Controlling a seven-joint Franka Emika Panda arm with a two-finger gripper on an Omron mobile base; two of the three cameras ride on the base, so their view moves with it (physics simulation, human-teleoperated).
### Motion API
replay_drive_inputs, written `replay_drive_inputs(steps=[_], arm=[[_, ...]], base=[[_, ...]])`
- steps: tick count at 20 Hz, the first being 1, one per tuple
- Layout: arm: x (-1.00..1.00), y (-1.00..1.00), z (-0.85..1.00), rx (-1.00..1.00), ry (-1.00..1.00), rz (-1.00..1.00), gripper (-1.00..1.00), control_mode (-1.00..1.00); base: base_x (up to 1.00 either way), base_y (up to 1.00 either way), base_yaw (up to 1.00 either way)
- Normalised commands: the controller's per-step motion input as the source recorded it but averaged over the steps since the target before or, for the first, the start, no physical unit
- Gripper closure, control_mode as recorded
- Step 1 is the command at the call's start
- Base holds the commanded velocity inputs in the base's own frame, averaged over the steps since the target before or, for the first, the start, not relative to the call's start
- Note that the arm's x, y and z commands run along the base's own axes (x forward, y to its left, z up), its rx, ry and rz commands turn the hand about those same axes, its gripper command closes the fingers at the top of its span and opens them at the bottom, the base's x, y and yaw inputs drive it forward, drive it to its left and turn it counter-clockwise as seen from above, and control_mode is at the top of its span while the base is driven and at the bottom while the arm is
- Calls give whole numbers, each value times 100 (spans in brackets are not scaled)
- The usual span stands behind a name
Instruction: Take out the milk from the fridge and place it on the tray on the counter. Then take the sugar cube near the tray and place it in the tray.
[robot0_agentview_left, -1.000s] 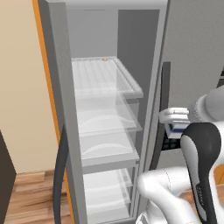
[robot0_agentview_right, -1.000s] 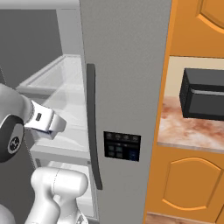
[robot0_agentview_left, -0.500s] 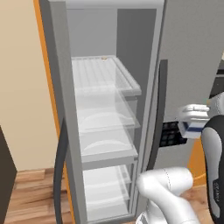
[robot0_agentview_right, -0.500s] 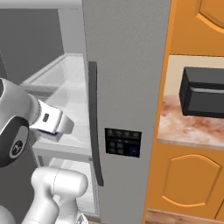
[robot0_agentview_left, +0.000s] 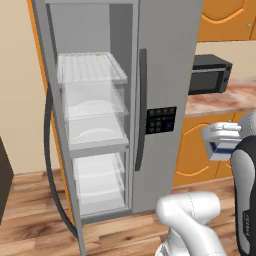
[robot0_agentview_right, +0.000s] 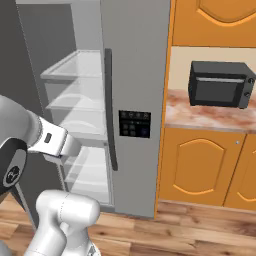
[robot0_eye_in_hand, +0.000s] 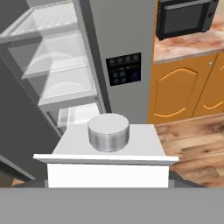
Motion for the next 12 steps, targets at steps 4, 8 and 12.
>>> replay_drive_inputs(steps=[4, 8, 12], arm=[[0, 0, 0, 0, 0, 0, 100, 100], [0, 0, 0, 0, 0, 0, 100, 100], [0, 0, 0, 0, 0, 0, 100, 100]], base=[[-10, -47, -67], [0, -10, -96], [1, -15, -90]])
